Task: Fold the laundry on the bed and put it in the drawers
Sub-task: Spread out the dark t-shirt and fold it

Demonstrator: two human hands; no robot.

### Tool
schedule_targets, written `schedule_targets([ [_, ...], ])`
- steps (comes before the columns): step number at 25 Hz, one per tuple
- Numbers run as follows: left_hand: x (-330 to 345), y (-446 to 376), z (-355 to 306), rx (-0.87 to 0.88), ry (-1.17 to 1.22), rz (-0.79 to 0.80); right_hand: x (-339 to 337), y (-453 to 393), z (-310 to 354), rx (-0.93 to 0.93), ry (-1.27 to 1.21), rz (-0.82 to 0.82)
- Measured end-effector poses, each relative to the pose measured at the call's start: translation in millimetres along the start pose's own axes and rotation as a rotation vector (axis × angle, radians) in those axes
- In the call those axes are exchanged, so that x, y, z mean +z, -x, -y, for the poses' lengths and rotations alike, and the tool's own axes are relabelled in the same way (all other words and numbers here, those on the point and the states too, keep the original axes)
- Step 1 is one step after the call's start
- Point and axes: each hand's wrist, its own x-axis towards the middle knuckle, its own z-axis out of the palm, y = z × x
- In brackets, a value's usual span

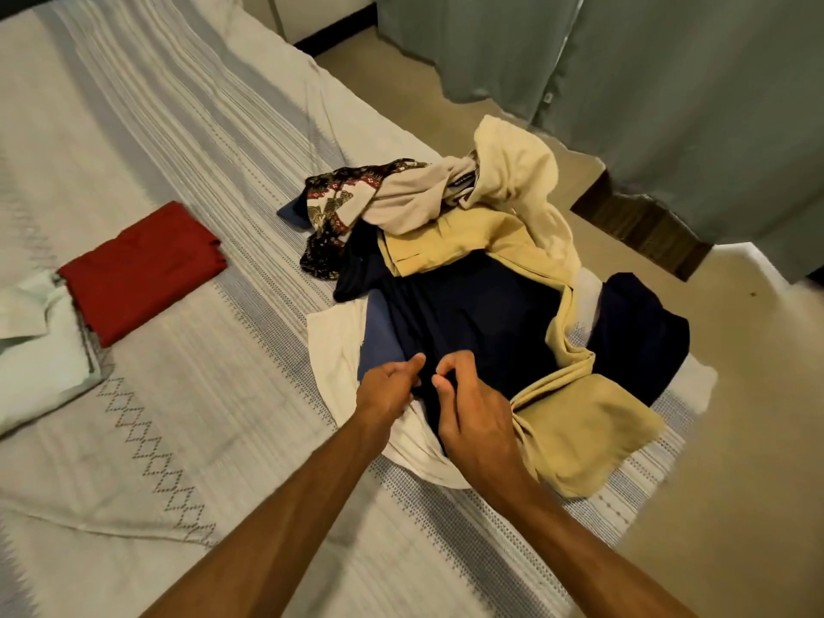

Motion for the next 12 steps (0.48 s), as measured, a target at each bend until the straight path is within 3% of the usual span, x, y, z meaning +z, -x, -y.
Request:
schedule_targets([
  [4, -21, 26, -35, -0.042, 0.200, 0.171, -37, -35, 72, -0.124, -0.177, -0.034],
  [6, -37, 42, -67, -0.089, 0.492, 0.323, -48, -37, 112, -0.171, -0.169, 0.082],
  [8, -59, 59, -106, -0.094, 0.639, 0.393, -49, -17, 144, -0.239, -0.110, 0.212],
  [12, -110, 98, -175, 0.043, 0.356, 0.295, -46, 37, 183, -0.275, -0.135, 0.272],
])
